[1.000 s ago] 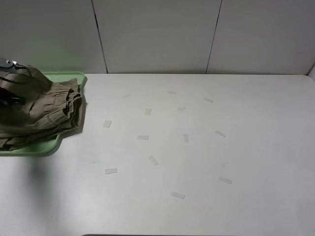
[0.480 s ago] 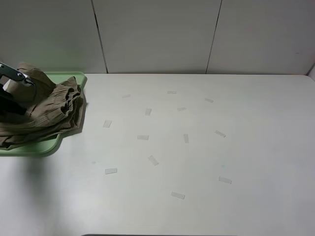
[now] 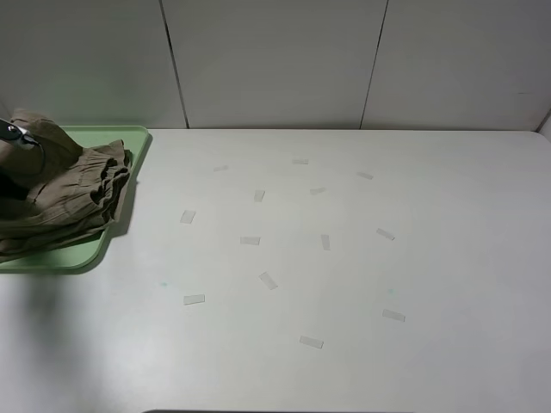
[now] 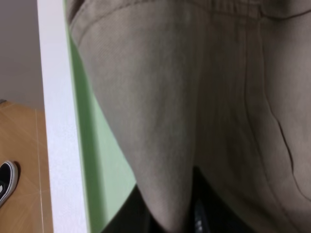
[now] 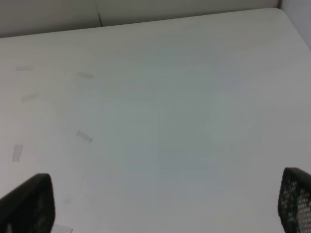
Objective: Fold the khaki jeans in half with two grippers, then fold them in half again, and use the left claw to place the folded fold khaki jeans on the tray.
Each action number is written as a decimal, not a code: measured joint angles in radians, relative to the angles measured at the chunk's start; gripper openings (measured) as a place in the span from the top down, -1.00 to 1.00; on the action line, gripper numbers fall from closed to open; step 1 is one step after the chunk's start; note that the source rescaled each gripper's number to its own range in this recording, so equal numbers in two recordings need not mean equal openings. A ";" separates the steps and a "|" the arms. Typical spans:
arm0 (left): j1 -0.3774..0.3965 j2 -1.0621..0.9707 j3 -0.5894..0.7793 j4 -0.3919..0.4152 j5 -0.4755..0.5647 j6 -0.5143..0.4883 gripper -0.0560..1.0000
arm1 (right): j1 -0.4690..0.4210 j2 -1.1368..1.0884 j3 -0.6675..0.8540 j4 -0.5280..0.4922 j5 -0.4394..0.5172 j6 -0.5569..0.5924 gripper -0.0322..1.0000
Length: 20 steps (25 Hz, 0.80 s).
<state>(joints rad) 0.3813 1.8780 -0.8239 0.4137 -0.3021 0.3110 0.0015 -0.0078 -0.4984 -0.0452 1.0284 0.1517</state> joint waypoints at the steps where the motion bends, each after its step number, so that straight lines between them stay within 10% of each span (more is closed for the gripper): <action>1: 0.000 0.000 0.000 0.000 0.000 0.000 0.72 | 0.000 0.000 0.000 0.000 0.000 0.000 -1.00; 6: 0.001 0.000 0.000 0.000 -0.037 0.000 0.64 | 0.000 0.000 0.000 0.000 0.000 0.000 -1.00; 9: 0.001 0.000 0.000 0.000 -0.154 0.000 0.03 | 0.000 0.000 0.000 0.000 0.000 0.000 -1.00; 10: 0.001 0.000 0.000 0.000 -0.225 -0.004 -0.53 | 0.000 0.000 0.000 0.000 0.000 0.000 -1.00; 12: 0.001 0.000 0.000 0.000 -0.267 -0.027 -0.81 | 0.000 0.000 0.000 0.000 0.000 0.000 -1.00; 20: 0.001 0.000 0.000 0.000 -0.286 -0.054 -0.99 | 0.000 0.000 0.000 0.000 0.000 0.000 -1.00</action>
<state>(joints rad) 0.3824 1.8783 -0.8239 0.4137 -0.5885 0.2574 0.0015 -0.0078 -0.4984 -0.0452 1.0284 0.1517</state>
